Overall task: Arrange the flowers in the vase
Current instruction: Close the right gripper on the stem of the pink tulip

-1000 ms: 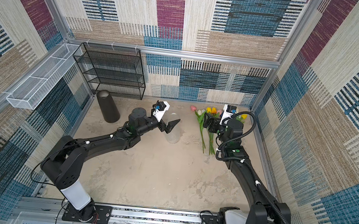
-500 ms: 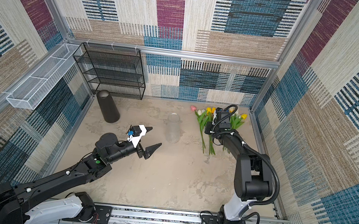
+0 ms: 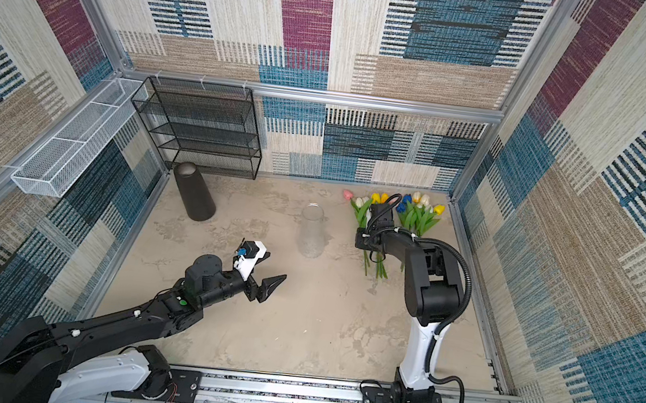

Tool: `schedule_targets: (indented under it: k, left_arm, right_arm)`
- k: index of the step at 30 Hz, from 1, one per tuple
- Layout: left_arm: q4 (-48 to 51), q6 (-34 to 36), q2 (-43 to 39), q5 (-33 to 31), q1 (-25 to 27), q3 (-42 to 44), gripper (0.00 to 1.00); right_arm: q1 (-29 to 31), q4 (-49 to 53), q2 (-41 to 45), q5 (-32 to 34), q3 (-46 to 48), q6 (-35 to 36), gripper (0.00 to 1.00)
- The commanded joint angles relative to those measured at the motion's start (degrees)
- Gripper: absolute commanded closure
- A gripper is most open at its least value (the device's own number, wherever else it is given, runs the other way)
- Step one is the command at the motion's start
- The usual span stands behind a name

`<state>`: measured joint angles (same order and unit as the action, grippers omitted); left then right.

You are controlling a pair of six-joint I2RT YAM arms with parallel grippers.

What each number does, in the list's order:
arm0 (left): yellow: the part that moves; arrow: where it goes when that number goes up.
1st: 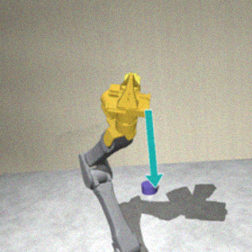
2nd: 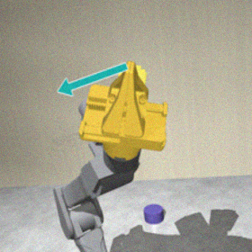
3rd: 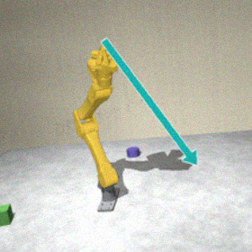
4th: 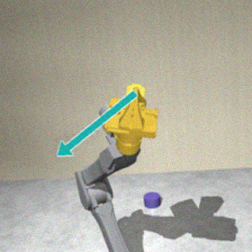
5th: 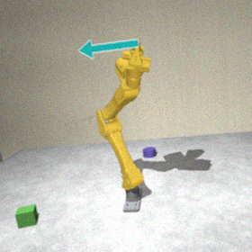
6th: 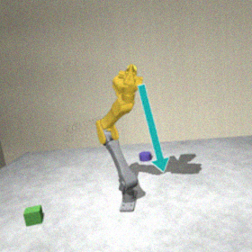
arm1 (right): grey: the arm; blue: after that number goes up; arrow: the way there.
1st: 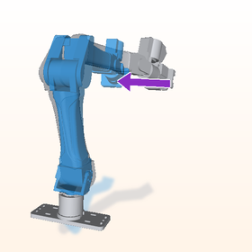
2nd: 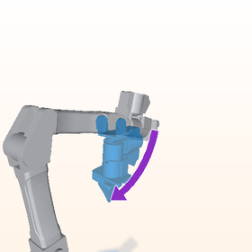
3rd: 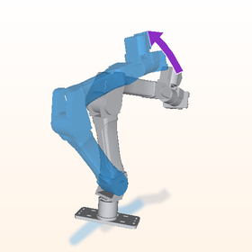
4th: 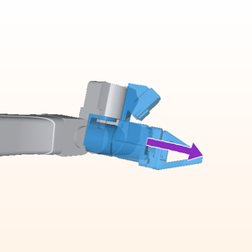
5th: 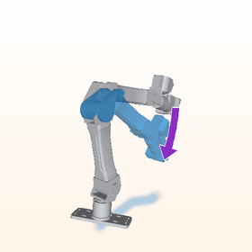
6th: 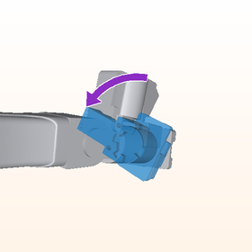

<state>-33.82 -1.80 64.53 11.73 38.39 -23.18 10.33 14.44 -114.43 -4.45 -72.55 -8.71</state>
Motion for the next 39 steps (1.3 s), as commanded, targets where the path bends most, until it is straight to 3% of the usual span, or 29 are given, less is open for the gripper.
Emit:
schedule_targets:
  k: [1,4,9,17,20,29,30,33,35,39]
  left_arm:
    - [-4.9,-1.9,1.3,0.0,0.1,-0.8,0.12]
    - [-5.2,-2.0,1.8,0.0,0.1,-0.9,0.12]
    - [-5.3,-1.6,1.6,-0.8,0.1,-0.9,0.11]
    - [-5.0,-1.0,1.5,-1.3,0.1,-1.3,0.12]
    - [-4.6,-0.7,1.6,-1.4,0.1,-1.4,0.12]
    - [-3.6,-0.5,1.2,-1.9,0.1,-1.5,0.11]
    - [-3.5,-0.3,1.2,-2.0,0.0,-1.5,0.11]
    - [-3.2,-0.1,1.2,-2.3,0.1,-1.5,0.11]
    - [-3.1,0.0,1.2,-2.3,0.1,-1.5,0.11]
    - [-3.2,0.0,1.5,-2.4,0.1,-1.4,0.11]
  right_arm:
    - [0.1,0.4,-1.2,1.0,-0.9,0.4,0.82]
    - [0.1,0.0,-0.9,0.0,-0.6,0.1,0.92]
    - [0.3,0.1,1.4,0.0,-0.4,0.1,0.96]
    - [0.4,0.7,6.4,-2.8,-0.5,-0.2,0.94]
    - [0.4,-0.2,7.1,-2.3,0.4,-0.2,0.87]
    - [0.4,-2.3,5.7,-2.2,2.6,-0.8,0.96]
    - [0.3,-2.1,5.5,-2.2,2.4,-0.9,0.94]
    - [0.4,-2.4,5.2,-2.2,2.2,-1.3,0.77]
    - [0.4,-2.3,4.3,-2.6,1.7,-1.4,0.74]
    - [0.4,-2.0,1.9,-3.4,0.3,-1.4,0.78]
